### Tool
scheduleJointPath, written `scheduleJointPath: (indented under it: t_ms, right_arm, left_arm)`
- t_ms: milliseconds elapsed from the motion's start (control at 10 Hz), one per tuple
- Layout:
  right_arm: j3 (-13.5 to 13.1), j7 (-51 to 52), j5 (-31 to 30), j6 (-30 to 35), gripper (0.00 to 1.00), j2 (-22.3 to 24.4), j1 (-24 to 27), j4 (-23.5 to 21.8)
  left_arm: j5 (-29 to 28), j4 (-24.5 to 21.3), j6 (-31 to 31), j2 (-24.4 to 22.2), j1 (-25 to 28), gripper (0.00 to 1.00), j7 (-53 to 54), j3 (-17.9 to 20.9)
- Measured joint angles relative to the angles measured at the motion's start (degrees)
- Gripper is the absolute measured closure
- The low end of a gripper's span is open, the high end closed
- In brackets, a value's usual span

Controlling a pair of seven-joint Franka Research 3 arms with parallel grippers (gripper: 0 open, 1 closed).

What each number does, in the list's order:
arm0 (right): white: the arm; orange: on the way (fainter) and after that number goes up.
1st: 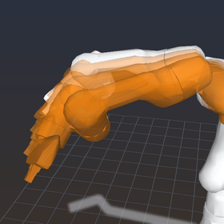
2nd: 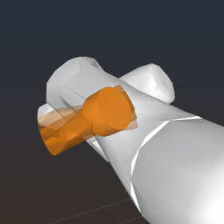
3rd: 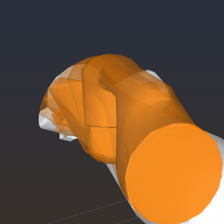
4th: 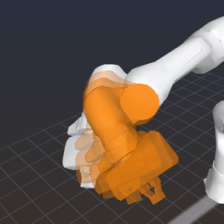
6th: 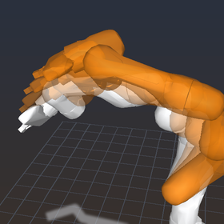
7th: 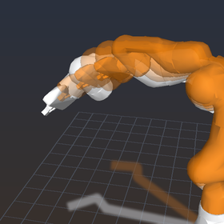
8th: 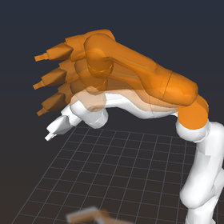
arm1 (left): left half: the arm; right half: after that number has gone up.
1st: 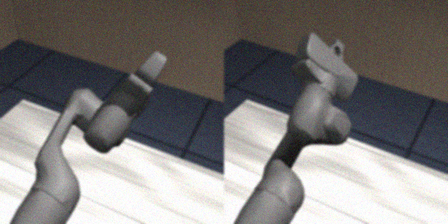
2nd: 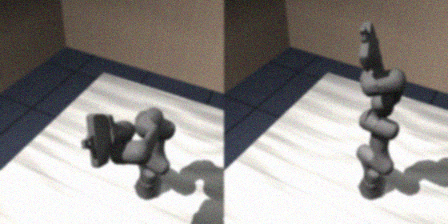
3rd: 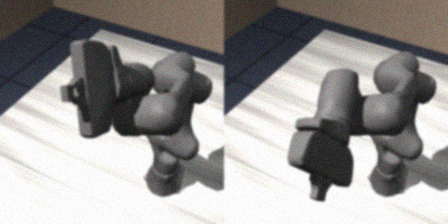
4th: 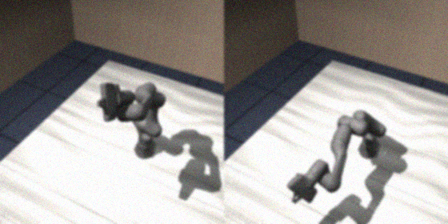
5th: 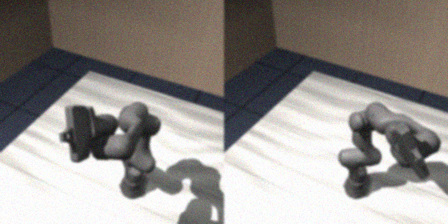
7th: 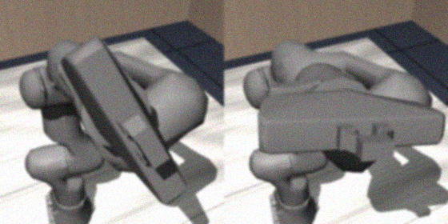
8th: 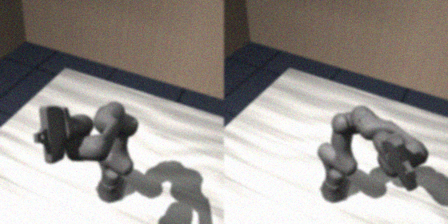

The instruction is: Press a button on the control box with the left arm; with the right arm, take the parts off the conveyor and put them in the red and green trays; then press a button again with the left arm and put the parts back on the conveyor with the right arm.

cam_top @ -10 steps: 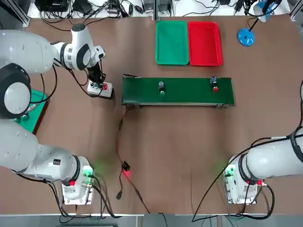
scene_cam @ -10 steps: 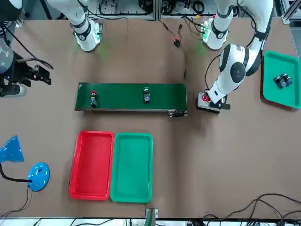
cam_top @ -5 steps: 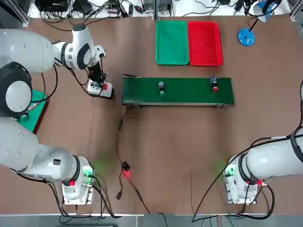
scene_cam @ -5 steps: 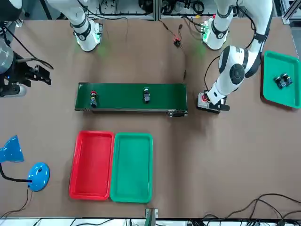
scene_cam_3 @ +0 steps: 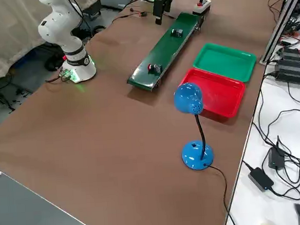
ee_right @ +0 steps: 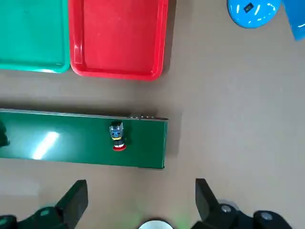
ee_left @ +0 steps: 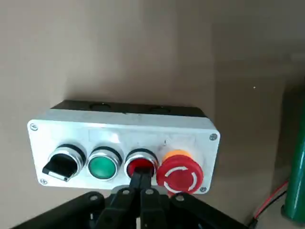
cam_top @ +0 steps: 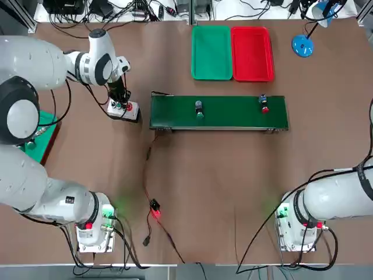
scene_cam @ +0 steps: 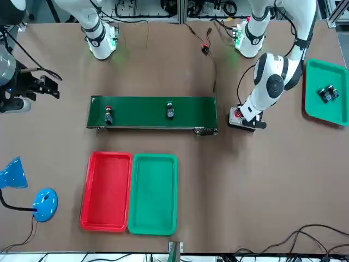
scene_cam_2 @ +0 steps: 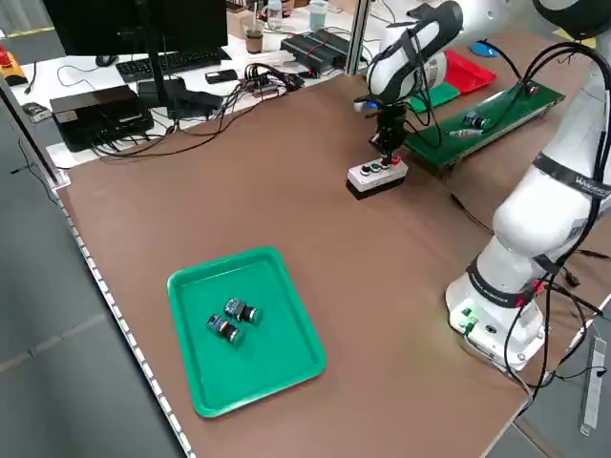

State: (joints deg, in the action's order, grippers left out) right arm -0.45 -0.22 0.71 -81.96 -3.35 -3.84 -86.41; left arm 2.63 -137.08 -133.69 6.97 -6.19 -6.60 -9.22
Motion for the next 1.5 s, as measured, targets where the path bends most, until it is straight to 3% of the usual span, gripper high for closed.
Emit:
scheduleJointPath:
  t_ms: [800,1500]
  right_arm:
    - [0.00,0.02,0.00,-0.10,0.00,0.00,0.00,-0.25]
    - [0.07,0.06,0.00,-1.66,0.00,-0.03,-0.64,-2.07]
  left_arm:
    - [0.00,0.70,1.22,-0.62,0.23,0.99,0.00,0.09]
    - [0.00,2.20,2.25,1.69,0.25,0.98,-0.03,0.12]
